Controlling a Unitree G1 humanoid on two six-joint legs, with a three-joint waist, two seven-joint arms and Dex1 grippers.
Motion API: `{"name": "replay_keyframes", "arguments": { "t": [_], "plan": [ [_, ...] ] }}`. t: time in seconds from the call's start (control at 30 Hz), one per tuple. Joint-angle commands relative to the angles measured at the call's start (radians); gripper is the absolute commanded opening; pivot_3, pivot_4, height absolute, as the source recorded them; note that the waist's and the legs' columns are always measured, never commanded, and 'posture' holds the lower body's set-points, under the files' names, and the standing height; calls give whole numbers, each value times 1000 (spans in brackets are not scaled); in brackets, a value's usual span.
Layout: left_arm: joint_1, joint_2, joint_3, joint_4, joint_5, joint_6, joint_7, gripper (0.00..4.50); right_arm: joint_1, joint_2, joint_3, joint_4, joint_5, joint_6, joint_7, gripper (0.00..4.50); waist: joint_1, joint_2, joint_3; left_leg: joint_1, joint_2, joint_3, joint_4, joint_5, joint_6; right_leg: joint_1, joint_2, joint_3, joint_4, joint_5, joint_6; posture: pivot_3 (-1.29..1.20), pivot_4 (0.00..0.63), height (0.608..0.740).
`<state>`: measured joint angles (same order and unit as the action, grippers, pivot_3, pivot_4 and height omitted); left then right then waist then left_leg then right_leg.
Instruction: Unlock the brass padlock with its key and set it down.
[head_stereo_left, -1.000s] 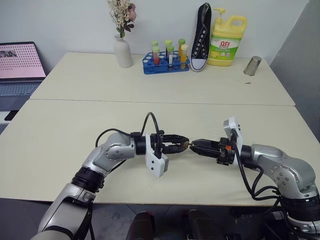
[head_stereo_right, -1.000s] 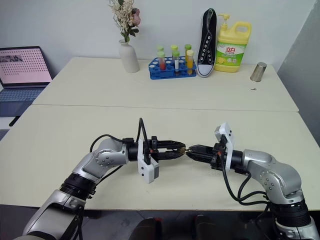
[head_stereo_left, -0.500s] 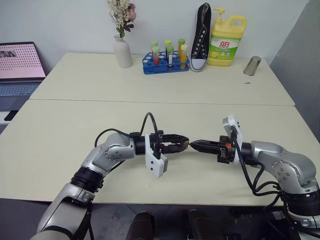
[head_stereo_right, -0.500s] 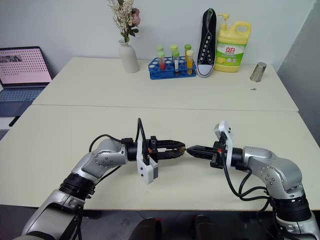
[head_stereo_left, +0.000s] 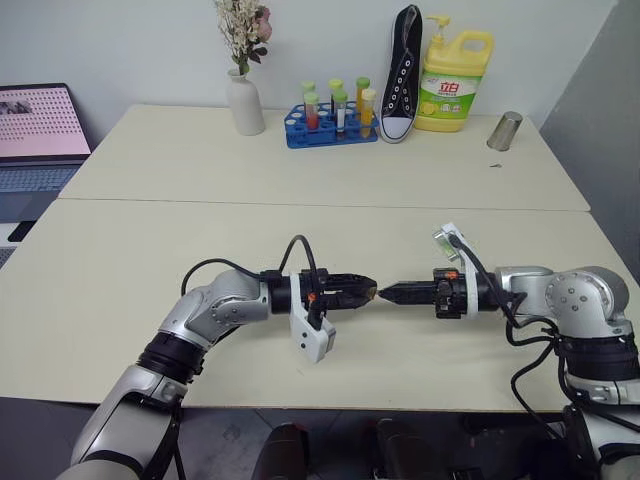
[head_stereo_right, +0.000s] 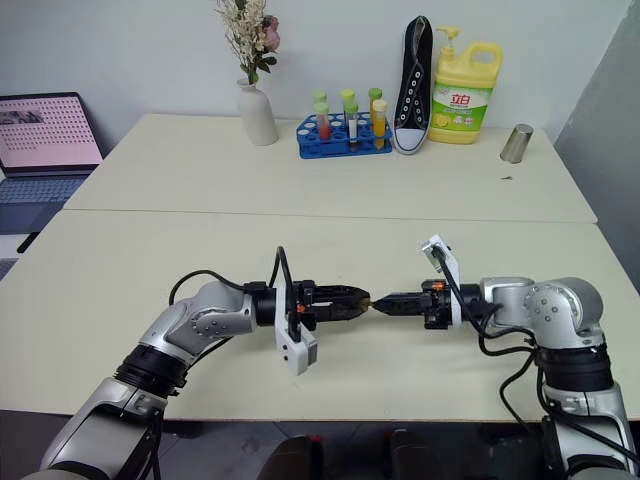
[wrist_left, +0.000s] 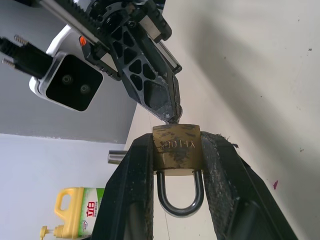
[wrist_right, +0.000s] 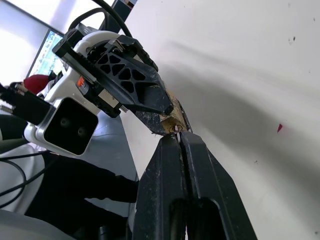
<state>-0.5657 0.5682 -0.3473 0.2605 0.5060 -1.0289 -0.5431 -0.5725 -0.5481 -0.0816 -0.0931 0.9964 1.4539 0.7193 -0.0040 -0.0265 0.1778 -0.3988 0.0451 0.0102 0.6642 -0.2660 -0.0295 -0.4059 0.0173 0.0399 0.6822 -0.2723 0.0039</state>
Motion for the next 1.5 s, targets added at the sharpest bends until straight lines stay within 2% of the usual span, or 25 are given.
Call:
{"name": "replay_keyframes", "arguments": {
  "t": [0.03,0.23,0.43,0.53,0.73,0.87,0.9,1.0,1.2,1.5],
  "plan": [
    [4,-1,-21,-39,23,-22,24,980,-52,28,-60,19,37,60,-39,0,0,0,0,0,0,0,0,0,0,0,0,0,0,0,0,0,150,740],
    [3,3,-28,-36,35,-24,44,980,-77,70,-104,36,41,125,-84,0,0,0,0,0,0,0,0,0,0,0,0,0,0,0,0,0,150,740],
    [6,3,-30,-29,5,-15,43,980,-46,34,-51,-55,40,64,-19,0,-1,0,0,-1,0,0,0,0,0,-1,0,0,0,0,0,0,150,740],
    [9,4,-31,-29,-17,-3,38,980,-10,-18,8,-128,-10,-48,46,599,-1,0,0,-1,0,0,0,0,0,-1,0,-1,0,0,0,0,150,740],
    [11,8,-22,-31,-49,26,35,980,86,-216,156,-228,-195,-381,286,2816,0,0,0,-1,-1,-1,0,0,0,-1,0,-2,-1,0,0,0,150,740],
    [17,12,-22,-46,-57,31,34,980,117,-237,152,-228,-245,-492,314,4306,-2,0,0,-1,-1,-1,0,0,0,-1,0,-1,0,0,0,0,150,740],
    [19,10,-20,-49,-65,37,35,980,126,-207,134,-232,-245,-502,277,4478,-3,0,0,-1,0,-1,0,0,0,-1,0,-1,0,0,0,0,150,740],
    [20,11,-20,-59,-67,38,37,980,160,-109,94,-265,-183,-463,181,4500,-5,0,0,0,1,-1,0,0,0,-1,1,-1,0,0,0,0,150,740],
    [26,10,-16,-68,-76,45,40,980,185,-27,104,-282,-186,-460,99,4500,-2,0,0,-1,0,0,0,0,0,0,0,-1,0,0,1,0,150,740],
    [25,9,-15,-74,-81,53,40,980,181,7,111,-251,-180,-453,76,4500,-2,0,0,0,-1,0,0,0,0,0,0,-1,0,0,1,0,150,740]
  ]
}}
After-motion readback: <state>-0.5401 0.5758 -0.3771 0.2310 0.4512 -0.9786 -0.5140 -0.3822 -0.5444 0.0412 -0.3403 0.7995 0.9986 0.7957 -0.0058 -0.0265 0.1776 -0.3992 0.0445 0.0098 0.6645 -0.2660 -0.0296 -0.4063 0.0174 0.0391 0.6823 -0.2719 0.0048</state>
